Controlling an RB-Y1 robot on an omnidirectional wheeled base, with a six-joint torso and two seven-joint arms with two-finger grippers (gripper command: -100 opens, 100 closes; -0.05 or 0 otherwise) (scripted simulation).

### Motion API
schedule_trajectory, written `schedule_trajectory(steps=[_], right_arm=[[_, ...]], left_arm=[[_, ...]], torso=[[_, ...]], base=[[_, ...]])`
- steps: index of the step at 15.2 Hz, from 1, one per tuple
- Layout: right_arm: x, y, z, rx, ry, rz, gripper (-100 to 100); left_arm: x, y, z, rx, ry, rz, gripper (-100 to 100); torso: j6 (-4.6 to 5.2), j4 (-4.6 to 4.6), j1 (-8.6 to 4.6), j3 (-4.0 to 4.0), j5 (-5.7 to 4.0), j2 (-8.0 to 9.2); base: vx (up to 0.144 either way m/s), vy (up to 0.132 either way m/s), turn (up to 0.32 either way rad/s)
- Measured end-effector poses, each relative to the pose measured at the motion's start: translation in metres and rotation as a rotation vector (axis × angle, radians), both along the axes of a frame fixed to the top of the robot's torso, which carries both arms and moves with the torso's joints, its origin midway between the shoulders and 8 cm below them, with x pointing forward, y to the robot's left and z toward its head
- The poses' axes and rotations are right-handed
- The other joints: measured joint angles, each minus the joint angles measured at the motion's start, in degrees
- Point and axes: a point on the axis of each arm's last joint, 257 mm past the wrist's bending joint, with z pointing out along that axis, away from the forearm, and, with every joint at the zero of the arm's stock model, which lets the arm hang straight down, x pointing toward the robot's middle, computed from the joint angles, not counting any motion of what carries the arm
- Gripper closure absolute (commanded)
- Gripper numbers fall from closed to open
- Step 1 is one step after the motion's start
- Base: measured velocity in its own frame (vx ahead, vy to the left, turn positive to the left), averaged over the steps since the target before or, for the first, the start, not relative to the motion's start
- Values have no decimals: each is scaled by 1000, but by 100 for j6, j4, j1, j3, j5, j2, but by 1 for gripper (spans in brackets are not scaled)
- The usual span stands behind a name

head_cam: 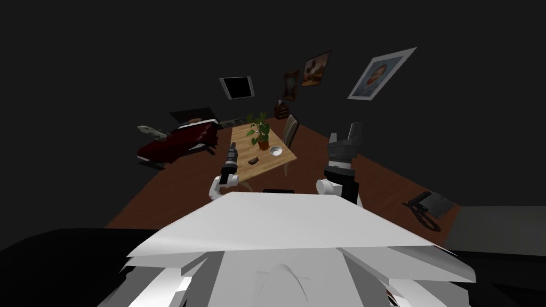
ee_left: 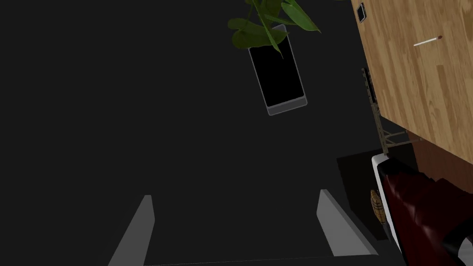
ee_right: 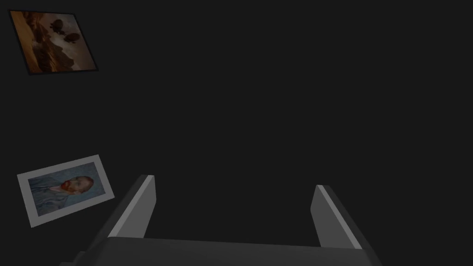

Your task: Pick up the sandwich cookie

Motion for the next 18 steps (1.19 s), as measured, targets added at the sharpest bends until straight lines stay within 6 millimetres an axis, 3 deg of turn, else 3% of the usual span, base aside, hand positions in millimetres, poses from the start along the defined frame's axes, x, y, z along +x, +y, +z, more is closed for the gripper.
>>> schedule_trajectory(steps=[6,10,18], right_arm=[[0,0,0,0,0,0,0],[0,0,0,0,0,0,0],[0,0,0,0,0,0,0]], left_arm=[[15,42,-44,6,134,75,-100],[25,81,-69,5,227,137,-100],[23,149,-126,-26,412,268,-100]], torso=[[0,0,-1,0,0,-1],[4,0,-1,-1,-1,-2],[0,-1,-2,-2,0,-3]], base=[[-5,8,-122],[-3,7,-141],[-1,7,-127]])
